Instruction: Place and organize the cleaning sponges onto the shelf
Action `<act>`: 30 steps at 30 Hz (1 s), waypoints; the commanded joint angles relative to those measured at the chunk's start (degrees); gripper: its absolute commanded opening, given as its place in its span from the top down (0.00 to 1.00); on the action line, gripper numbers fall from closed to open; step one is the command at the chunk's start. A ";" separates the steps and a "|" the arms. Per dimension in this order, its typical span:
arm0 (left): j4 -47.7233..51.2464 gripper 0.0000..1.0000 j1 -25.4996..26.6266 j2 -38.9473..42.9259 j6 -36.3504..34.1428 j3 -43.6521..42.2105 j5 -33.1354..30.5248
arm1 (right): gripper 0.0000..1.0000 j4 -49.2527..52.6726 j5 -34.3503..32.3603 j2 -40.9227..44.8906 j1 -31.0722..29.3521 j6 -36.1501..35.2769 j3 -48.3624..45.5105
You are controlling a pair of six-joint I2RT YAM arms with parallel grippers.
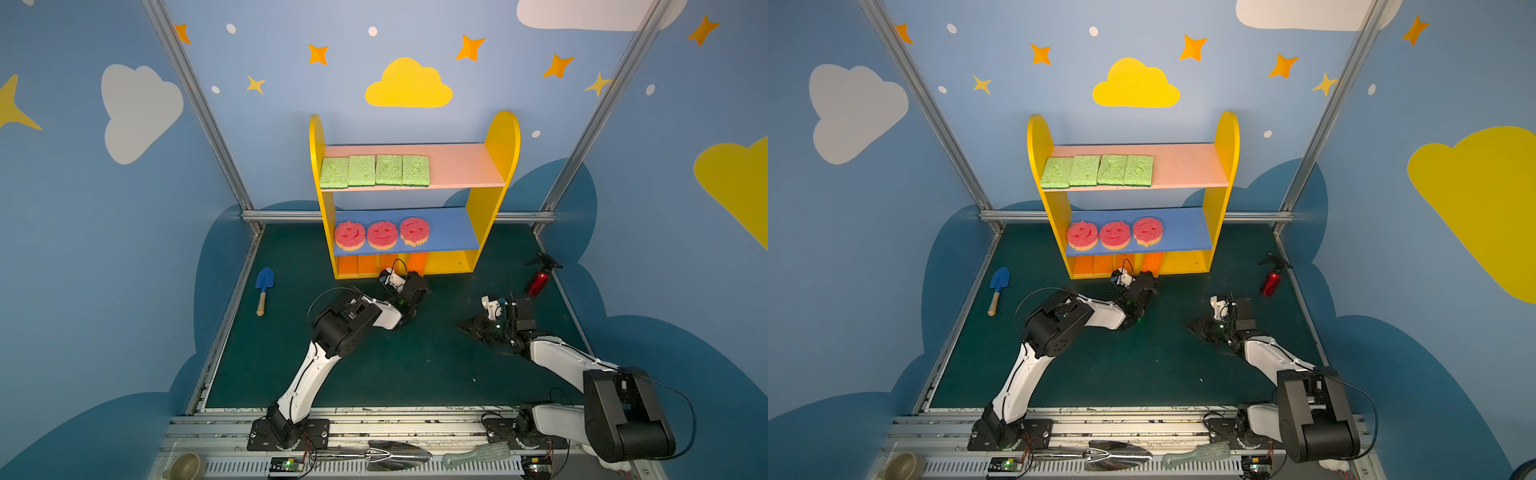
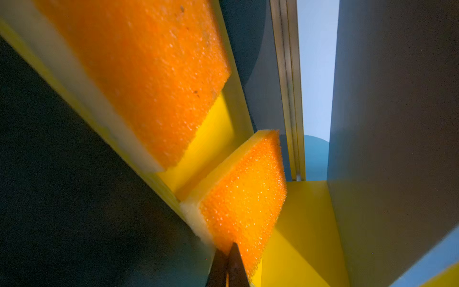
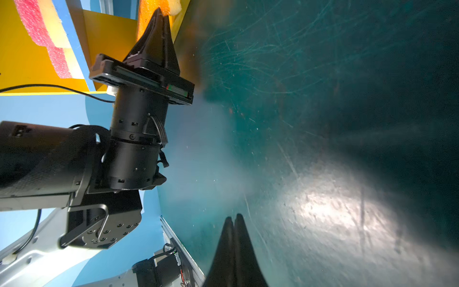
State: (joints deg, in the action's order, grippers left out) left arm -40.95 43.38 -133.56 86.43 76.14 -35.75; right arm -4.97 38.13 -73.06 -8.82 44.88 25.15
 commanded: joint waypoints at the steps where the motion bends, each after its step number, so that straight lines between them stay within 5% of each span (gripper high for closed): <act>1: 3.32 0.97 -0.74 0.06 0.68 0.67 -3.33 | 1.00 -1.61 1.43 -0.54 0.12 0.56 -0.62; 5: 3.51 0.96 -0.90 -0.47 -0.22 2.09 -3.21 | 1.00 -1.82 1.62 -0.77 0.11 0.76 -0.73; 13: 2.23 0.54 -0.25 -0.14 -2.08 2.71 -2.22 | 0.95 -1.42 1.80 -0.60 0.21 0.56 -0.45; 20: 0.61 0.39 0.63 1.42 -3.60 0.67 -0.71 | 0.79 0.30 1.33 0.66 0.71 0.03 -0.13; 24: -3.30 0.00 2.24 4.02 -6.39 -2.72 2.08 | 0.60 1.27 2.91 1.80 1.35 0.79 0.60; 30: -5.64 0.00 4.80 11.07 -12.61 -10.27 4.72 | 0.56 2.96 1.05 6.47 2.46 2.75 0.69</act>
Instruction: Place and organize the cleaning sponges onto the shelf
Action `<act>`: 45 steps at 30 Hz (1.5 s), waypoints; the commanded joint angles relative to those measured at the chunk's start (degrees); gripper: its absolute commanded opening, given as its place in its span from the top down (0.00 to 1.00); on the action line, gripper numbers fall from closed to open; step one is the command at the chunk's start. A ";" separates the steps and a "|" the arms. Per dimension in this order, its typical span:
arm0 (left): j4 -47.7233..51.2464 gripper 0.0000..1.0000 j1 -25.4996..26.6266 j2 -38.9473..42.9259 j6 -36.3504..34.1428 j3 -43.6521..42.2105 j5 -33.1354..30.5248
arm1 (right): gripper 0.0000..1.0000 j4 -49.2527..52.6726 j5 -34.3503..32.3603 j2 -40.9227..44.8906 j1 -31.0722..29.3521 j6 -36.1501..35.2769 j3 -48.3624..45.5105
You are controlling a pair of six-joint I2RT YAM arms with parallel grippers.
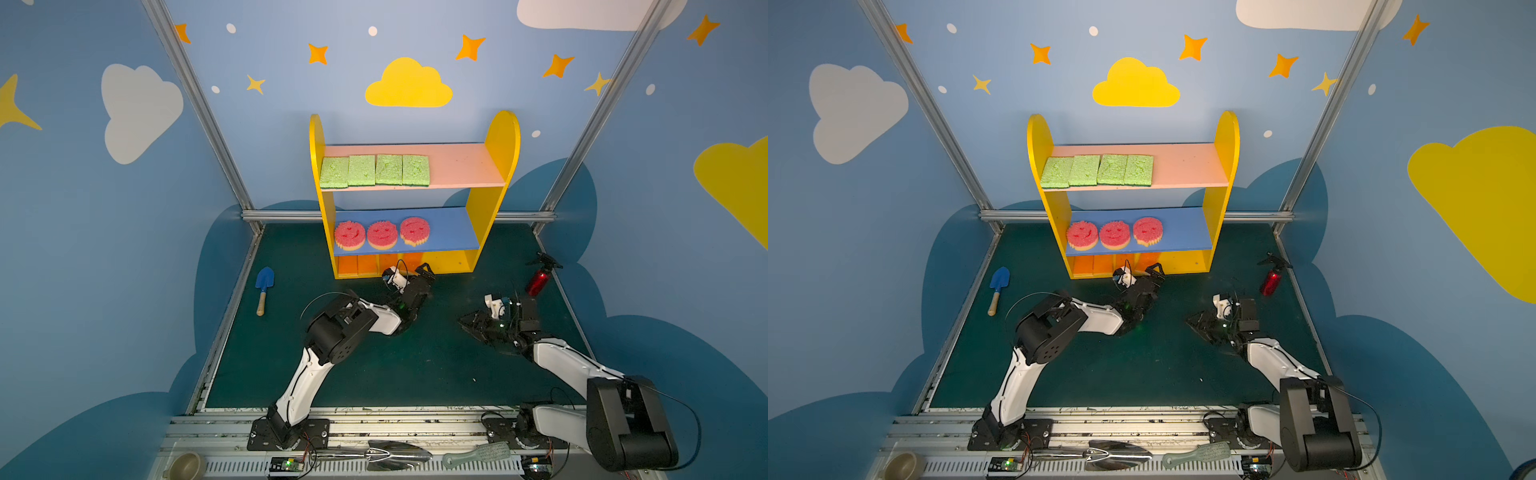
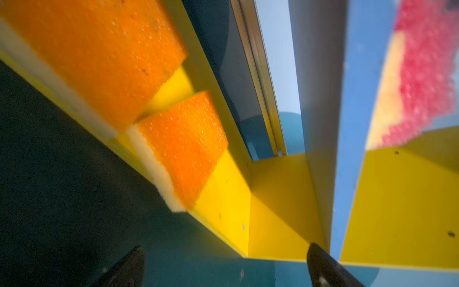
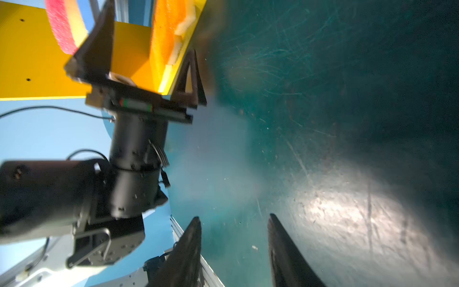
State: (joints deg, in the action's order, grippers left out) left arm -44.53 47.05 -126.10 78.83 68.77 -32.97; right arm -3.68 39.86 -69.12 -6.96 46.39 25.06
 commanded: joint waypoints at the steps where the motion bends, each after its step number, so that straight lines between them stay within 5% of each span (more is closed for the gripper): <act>1: -2.32 0.00 1.49 4.98 -5.82 -4.36 2.03 | 0.56 1.38 -1.03 3.20 0.72 1.84 0.59; 8: -3.19 0.00 2.20 18.06 -18.20 -15.23 9.73 | 0.52 -8.37 -1.81 0.29 0.72 9.83 -0.68; 13: 12.31 0.00 2.26 32.42 -29.65 -20.33 13.28 | 0.50 -21.99 -4.28 -7.27 -0.86 17.56 -0.64; 19: 18.17 0.00 0.43 48.14 -40.87 -30.67 11.82 | 0.64 -24.05 -12.52 -16.57 -7.96 18.19 6.54; 22: 25.35 0.00 -2.35 54.02 -40.69 -33.72 12.54 | 0.67 -27.27 -15.03 -22.29 -10.52 19.86 10.48; 29: 25.27 0.00 -10.03 65.89 -38.58 -46.01 18.10 | 0.52 -34.22 -15.05 -38.48 -13.57 26.40 23.42; 35: 25.77 0.00 -14.52 71.55 -38.84 -50.51 19.59 | 0.51 -32.58 -16.25 -47.24 -15.26 29.17 33.46; 39: 24.84 0.00 -16.31 70.72 -38.36 -51.41 21.38 | 0.59 -28.72 -17.42 -50.04 -15.71 28.81 38.68; 42: 23.28 0.00 -16.75 69.52 -37.87 -51.89 21.96 | 0.85 -26.53 -18.17 -51.34 -15.70 28.23 41.40; 45: 22.47 0.00 -17.20 68.42 -37.53 -51.83 22.66 | 0.87 -26.06 -17.38 -53.57 -15.58 29.22 43.96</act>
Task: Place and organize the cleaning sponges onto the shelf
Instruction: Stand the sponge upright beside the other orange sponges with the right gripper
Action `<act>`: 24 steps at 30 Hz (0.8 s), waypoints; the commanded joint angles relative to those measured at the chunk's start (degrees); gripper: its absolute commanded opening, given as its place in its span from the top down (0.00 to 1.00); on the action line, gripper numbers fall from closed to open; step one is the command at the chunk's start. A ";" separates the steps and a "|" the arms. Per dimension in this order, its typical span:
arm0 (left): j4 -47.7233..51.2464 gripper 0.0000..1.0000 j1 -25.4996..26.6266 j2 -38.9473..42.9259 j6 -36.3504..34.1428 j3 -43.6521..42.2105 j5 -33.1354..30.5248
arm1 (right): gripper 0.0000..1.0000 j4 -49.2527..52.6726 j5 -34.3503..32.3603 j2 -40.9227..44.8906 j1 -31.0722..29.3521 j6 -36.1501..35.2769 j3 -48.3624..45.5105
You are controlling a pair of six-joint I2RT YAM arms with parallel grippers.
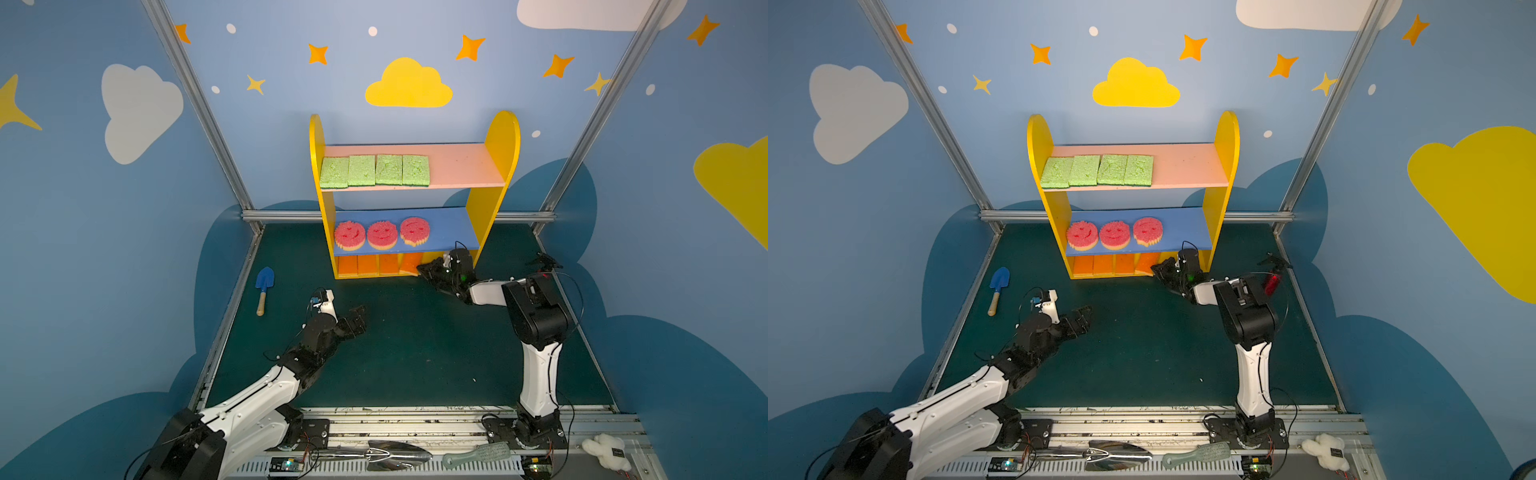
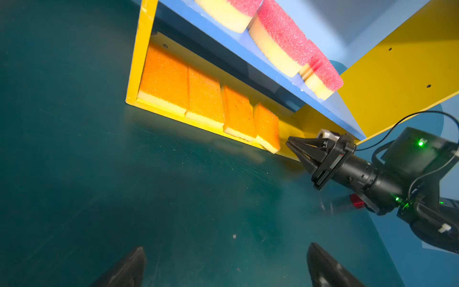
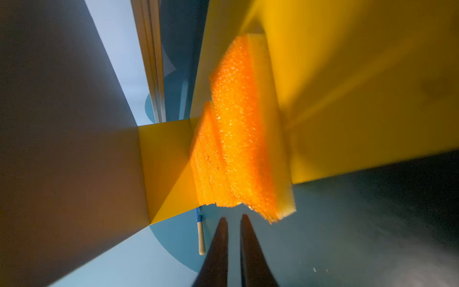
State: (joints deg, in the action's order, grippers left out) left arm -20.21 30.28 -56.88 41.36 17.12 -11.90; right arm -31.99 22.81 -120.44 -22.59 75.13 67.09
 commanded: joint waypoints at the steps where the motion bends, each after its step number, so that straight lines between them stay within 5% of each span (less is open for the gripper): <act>1: -2.00 0.00 -0.56 -1.09 0.02 -0.16 1.86 | 0.83 2.29 -0.44 -2.72 -0.07 0.75 2.31; 5: -2.40 0.00 -0.74 -1.82 0.27 -0.25 2.14 | 0.70 3.28 -2.09 -3.24 -0.30 1.45 2.26; 24: -4.02 0.00 -1.32 -4.32 1.59 -0.69 2.31 | 0.55 4.53 -4.31 -1.03 -1.44 1.42 -1.70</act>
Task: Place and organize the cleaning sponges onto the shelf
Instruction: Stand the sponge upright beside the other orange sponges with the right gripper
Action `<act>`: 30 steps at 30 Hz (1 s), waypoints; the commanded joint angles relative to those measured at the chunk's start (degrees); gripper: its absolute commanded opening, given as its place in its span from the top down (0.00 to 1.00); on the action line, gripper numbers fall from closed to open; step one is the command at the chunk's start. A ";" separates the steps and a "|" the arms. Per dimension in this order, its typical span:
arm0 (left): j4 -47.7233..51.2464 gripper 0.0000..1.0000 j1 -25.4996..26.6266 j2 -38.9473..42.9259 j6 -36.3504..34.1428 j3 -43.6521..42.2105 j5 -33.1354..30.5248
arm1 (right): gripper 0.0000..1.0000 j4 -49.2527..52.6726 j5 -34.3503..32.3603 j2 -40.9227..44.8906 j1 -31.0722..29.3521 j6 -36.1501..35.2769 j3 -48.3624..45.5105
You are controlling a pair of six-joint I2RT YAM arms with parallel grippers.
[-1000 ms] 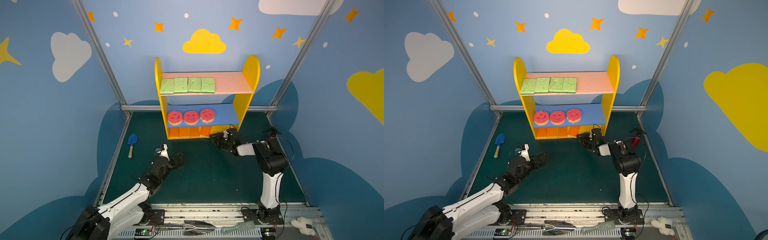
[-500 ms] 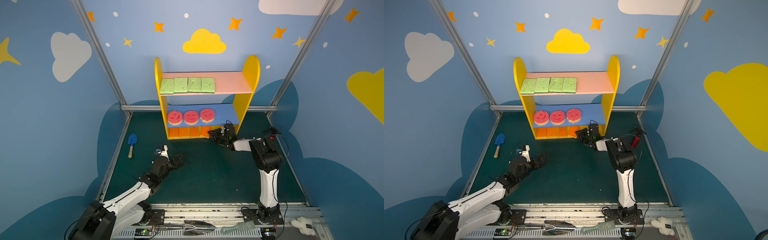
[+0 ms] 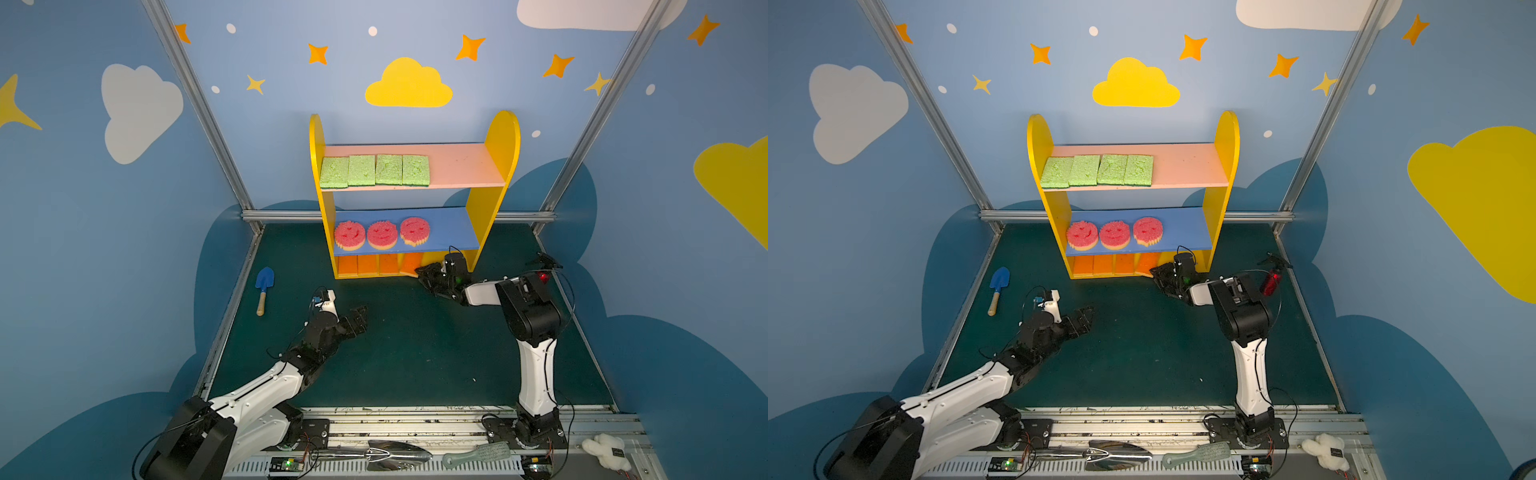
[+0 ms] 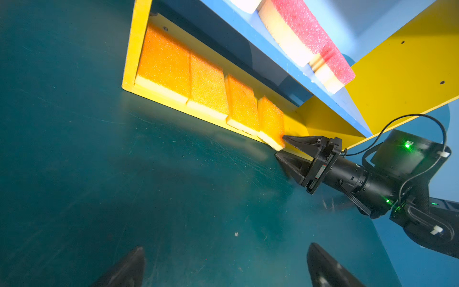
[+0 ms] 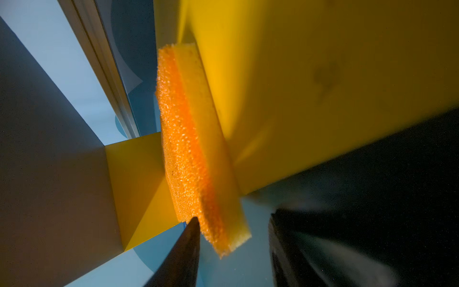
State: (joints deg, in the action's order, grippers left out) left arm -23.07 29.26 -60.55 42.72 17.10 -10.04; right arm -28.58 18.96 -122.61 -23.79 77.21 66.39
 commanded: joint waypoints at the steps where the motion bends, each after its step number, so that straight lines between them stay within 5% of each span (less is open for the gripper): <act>1: -1.32 0.00 -0.37 -0.95 0.36 -0.67 0.63 | 0.55 1.03 -0.33 1.14 -0.32 -0.58 -1.09; 13: -1.24 0.00 -0.60 -1.00 0.63 -0.97 0.55 | 0.63 -3.57 -1.11 -2.36 -0.77 3.12 -0.03; 30: -1.59 0.00 -0.82 -1.67 0.61 -1.20 0.64 | 0.86 3.84 -0.37 -3.16 -0.35 -2.20 5.81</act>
State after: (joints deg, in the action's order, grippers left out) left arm -23.64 28.67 -61.89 43.33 16.21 -9.80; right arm -28.60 18.70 -124.73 -24.32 77.30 70.22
